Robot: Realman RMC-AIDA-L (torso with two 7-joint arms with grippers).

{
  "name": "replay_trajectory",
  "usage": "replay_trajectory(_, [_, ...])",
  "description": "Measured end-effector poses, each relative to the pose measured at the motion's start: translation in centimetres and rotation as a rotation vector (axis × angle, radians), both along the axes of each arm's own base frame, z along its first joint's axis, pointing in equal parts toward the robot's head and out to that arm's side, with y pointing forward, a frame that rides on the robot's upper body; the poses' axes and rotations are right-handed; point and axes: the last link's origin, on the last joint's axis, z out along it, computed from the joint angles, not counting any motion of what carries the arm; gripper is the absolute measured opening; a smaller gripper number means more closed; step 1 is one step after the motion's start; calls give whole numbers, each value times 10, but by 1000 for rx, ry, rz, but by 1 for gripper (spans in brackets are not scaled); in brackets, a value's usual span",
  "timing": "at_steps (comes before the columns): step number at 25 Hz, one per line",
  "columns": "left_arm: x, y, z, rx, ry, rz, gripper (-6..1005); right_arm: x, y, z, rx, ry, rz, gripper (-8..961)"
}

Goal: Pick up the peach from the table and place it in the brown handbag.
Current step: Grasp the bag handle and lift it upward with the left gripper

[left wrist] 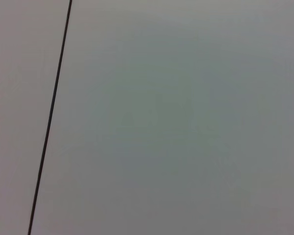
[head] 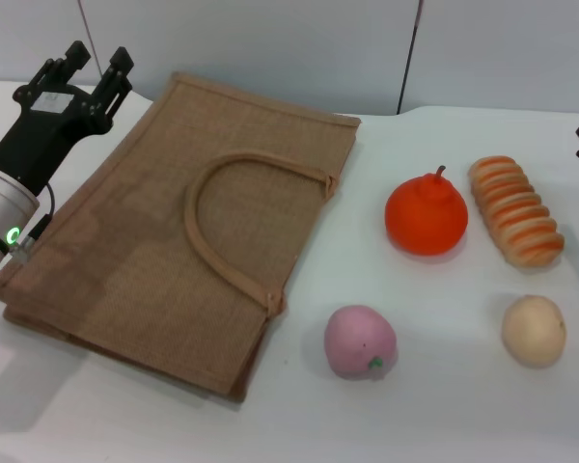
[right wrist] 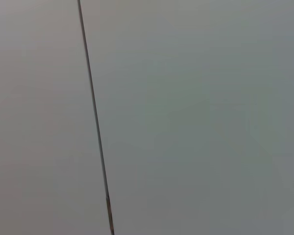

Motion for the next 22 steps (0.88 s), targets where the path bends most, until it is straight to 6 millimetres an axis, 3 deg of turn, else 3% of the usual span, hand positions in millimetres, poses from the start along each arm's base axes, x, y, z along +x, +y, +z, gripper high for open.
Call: replay_trajectory(22, [0,1,1,-13,-12,-1,608,1,-1,0,-4,0,-4,819])
